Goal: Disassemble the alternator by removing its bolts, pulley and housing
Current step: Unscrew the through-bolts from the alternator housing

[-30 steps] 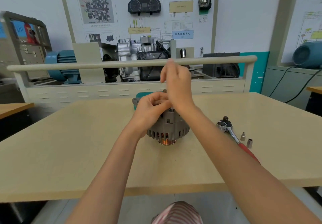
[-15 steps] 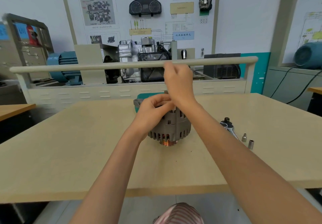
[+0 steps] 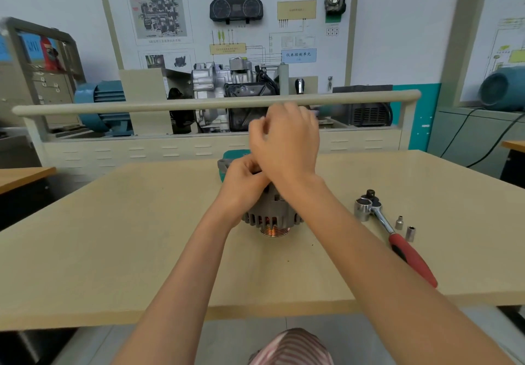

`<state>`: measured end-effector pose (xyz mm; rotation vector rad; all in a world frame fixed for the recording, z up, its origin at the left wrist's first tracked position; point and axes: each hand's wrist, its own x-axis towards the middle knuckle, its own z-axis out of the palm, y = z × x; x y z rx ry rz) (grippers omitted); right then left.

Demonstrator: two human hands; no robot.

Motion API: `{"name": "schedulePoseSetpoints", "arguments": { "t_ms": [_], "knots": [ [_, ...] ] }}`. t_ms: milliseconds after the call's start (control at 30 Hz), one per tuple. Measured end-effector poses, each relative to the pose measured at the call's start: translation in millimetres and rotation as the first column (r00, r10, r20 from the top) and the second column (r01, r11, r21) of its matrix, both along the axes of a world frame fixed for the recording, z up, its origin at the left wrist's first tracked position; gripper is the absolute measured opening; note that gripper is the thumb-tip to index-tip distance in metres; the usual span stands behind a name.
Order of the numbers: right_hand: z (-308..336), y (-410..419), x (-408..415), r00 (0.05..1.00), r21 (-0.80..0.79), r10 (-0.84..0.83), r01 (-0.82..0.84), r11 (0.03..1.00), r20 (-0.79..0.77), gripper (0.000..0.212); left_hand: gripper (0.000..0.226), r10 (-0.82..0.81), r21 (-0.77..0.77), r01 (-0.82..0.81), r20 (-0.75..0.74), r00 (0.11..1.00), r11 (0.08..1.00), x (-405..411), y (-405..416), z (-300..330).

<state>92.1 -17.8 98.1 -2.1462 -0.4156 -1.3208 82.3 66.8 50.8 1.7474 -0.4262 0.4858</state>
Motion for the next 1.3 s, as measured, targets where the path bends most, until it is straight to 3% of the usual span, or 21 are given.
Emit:
{"name": "schedulePoseSetpoints", "arguments": {
  "t_ms": [33,100,200,267,333,433,600,700,800,867,1033,1100,1133,1200,1233,1300],
  "knots": [
    [-2,3,-2,0.983,-0.127,-0.184,0.184,0.975,0.014,0.03,0.038,0.022,0.004,-0.022,-0.014,1.0,1.0,0,0,-1],
    [-4,5,-7,0.963,-0.152,-0.264,0.268,0.951,0.044,0.035,0.04,0.041,0.008,-0.04,-0.016,0.999,0.999,-1,0,-1],
    [-1,1,-7,0.996,0.034,-0.009,0.006,0.999,0.091,0.031,0.049,-0.002,0.036,0.002,0.011,1.0,0.999,-4,0,0],
    [4,-2,-5,0.971,0.16,0.212,-0.228,0.961,0.111,0.034,0.053,-0.044,0.066,0.042,0.022,0.999,0.997,-7,-2,2],
    [7,-3,-4,0.926,0.262,0.366,-0.378,0.888,0.098,0.041,0.05,-0.054,0.101,0.051,0.029,0.998,0.994,-7,-4,3],
    [11,-5,-2,0.833,0.419,0.551,-0.517,0.747,0.047,0.051,0.024,-0.052,0.122,0.049,0.018,0.999,0.991,-8,-6,3],
    [19,-16,12,0.55,0.636,0.835,-0.65,0.415,0.017,0.065,0.021,-0.087,0.124,0.087,-0.004,0.996,0.988,-10,-4,5],
    [21,-19,16,0.4,0.692,0.915,-0.675,0.257,0.05,0.069,0.021,-0.109,0.117,0.109,-0.007,0.994,0.987,-11,-4,6],
    [22,-19,19,0.326,0.714,0.942,-0.678,0.174,0.081,0.071,0.021,-0.118,0.088,0.117,0.005,0.993,0.989,-10,-4,5],
    [20,-16,18,0.363,0.682,0.929,-0.696,0.225,0.064,0.071,0.024,-0.121,0.069,0.119,0.029,0.992,0.991,-11,-4,4],
    [6,-14,10,0.715,0.401,0.698,-0.65,0.646,0.035,0.051,0.023,-0.045,0.073,0.04,0.071,0.996,0.997,-8,-6,-1],
    [2,-13,6,0.891,0.155,0.452,-0.453,0.878,0.048,0.037,0.027,-0.031,0.075,0.026,0.071,0.997,0.997,-6,-4,-3],
    [1,-11,4,0.972,0.013,0.231,-0.231,0.973,0.048,0.03,0.036,-0.006,0.073,0.001,0.064,0.998,0.997,-4,-3,-4],
    [-1,-4,-1,0.98,-0.191,-0.189,0.197,0.961,0.06,0.023,0.047,0.042,0.06,-0.044,0.029,0.999,0.997,-3,-2,-6],
    [-2,0,-3,0.952,-0.241,-0.302,0.306,0.921,0.051,0.026,0.05,0.056,0.053,-0.057,0.018,0.998,0.997,-3,-2,-6],
    [-2,5,-8,0.939,-0.254,-0.342,0.339,0.906,0.035,0.031,0.05,0.064,0.049,-0.065,0.018,0.998,0.997,-3,-2,-6]
  ]
}}
